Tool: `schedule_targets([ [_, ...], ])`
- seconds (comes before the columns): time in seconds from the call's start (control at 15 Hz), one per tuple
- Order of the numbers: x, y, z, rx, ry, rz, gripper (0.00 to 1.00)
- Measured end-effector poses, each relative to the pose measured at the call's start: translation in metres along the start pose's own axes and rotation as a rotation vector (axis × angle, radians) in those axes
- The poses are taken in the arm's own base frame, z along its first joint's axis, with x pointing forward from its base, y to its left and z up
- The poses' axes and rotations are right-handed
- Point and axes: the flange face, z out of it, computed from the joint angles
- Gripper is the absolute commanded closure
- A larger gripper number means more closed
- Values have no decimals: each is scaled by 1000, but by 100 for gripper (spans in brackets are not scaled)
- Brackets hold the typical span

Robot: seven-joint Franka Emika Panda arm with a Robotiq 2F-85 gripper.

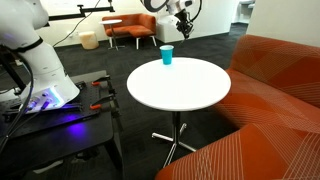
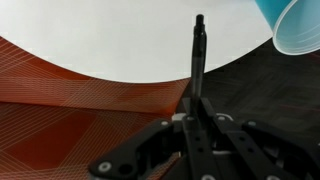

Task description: Put the pen in the cup

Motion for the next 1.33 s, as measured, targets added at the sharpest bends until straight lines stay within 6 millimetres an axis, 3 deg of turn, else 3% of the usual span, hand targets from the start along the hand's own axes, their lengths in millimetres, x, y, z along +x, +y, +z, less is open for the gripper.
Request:
schedule_targets([
  [0.47, -17, 38, 3, -141, -140, 107, 97],
  [1.0, -6, -1, -1, -45, -430, 88, 97],
  [1.2, -3, -3, -5, -29, -511, 90, 97],
  [1.27, 0, -2, -7, -30, -514, 89, 90],
  [1.33, 1, -2, -7, -30, -512, 89, 90],
])
